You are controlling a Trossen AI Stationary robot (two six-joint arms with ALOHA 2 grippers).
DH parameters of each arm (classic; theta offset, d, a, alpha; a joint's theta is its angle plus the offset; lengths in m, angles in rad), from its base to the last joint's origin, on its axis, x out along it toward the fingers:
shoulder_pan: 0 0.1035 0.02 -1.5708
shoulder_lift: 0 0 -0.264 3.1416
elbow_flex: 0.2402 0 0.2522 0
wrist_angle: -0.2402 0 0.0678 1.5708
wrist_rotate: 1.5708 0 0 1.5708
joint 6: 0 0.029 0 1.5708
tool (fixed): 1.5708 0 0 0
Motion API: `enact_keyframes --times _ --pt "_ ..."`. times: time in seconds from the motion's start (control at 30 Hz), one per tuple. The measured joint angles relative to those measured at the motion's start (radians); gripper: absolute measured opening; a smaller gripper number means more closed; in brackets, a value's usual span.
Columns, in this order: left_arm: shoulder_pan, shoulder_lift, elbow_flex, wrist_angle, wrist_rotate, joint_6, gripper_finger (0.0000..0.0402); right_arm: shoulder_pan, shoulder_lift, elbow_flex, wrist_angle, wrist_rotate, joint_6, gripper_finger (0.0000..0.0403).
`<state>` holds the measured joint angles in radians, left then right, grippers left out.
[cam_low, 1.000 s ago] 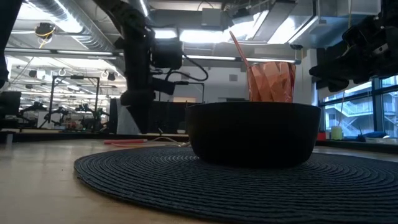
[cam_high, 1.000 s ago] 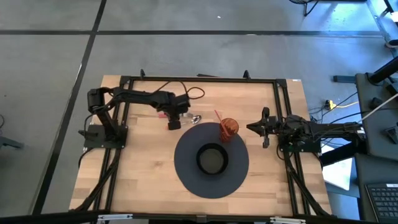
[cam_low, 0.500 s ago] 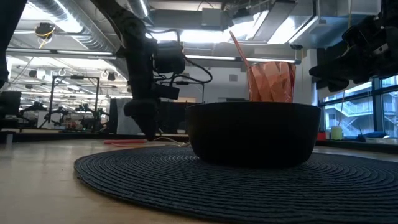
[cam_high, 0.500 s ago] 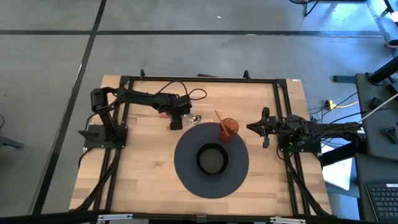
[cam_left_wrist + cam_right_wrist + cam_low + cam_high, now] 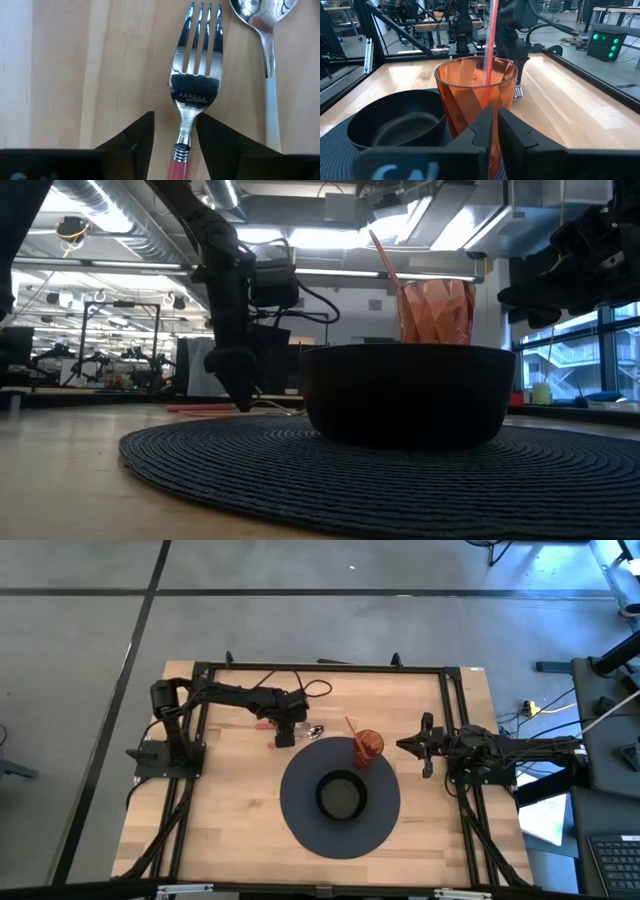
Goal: Pick & Place Utensil
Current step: Put the pink fork into the black bowl
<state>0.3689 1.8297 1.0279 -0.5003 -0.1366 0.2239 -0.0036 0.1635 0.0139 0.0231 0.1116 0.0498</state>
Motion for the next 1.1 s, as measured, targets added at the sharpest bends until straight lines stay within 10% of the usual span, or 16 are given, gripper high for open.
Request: enact_keyframes --times 0.33,1.1 --pt "-0.003 -0.025 0.016 -0.033 -0.063 0.008 0.0011 0.0 0.0 0.0 0.0 0.0 -0.002 0.0031" --pt "-0.367 -0.035 0.397 -0.528 -0.335 -0.132 0.0004 0.0 0.0 0.0 0.0 0.0 -0.001 0.0031"
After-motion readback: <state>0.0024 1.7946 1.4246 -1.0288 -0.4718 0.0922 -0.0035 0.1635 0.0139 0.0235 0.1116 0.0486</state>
